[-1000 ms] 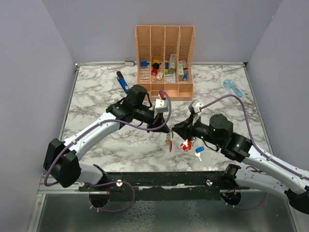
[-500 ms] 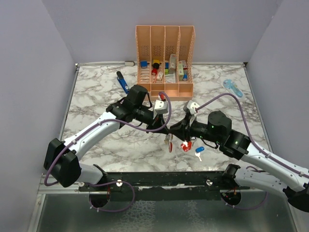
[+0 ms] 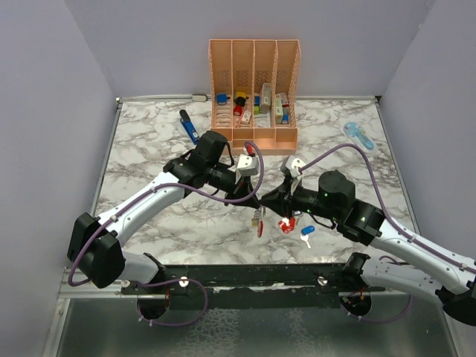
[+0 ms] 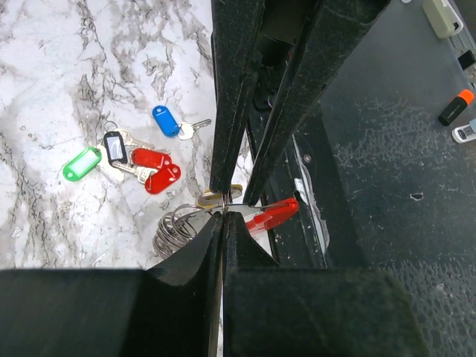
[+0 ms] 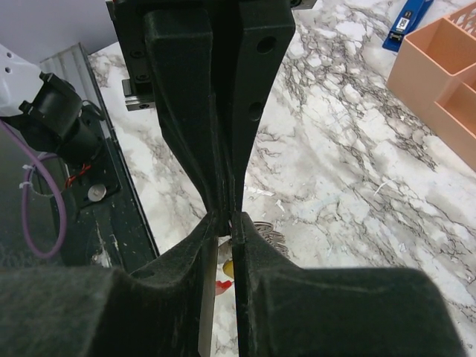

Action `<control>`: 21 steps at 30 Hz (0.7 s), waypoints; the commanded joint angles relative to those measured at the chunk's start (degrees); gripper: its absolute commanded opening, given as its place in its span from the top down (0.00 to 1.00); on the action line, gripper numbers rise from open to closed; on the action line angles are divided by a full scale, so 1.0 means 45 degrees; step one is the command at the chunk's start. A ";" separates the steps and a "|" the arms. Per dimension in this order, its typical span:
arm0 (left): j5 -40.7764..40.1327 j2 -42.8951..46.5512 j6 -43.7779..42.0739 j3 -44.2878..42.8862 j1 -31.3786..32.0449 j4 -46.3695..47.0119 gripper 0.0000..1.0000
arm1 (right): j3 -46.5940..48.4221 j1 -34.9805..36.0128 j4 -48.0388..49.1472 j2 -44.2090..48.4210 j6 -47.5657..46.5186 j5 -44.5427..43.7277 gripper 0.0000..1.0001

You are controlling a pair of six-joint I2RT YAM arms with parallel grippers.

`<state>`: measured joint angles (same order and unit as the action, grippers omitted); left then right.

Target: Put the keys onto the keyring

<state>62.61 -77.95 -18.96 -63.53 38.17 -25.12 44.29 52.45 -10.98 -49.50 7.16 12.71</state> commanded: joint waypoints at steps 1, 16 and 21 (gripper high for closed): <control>0.0773 0.0218 -0.0331 -0.0333 0.0052 -0.0150 1.00 | 0.0120 0.0006 -0.0254 -0.0017 -0.0122 0.0065 0.87; 0.0735 0.0282 -0.0370 -0.0346 0.0052 -0.0210 1.00 | -0.0045 0.0006 -0.0398 -0.0055 0.0082 -0.0014 0.83; 0.0754 0.0277 -0.0381 -0.0341 0.0052 -0.0247 1.00 | -0.0091 0.0006 -0.0528 0.0029 0.0076 -0.0396 0.78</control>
<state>62.70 -77.95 -19.90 -63.53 38.17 -26.28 44.27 52.45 -12.10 -49.74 7.35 12.64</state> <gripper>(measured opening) 0.017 0.206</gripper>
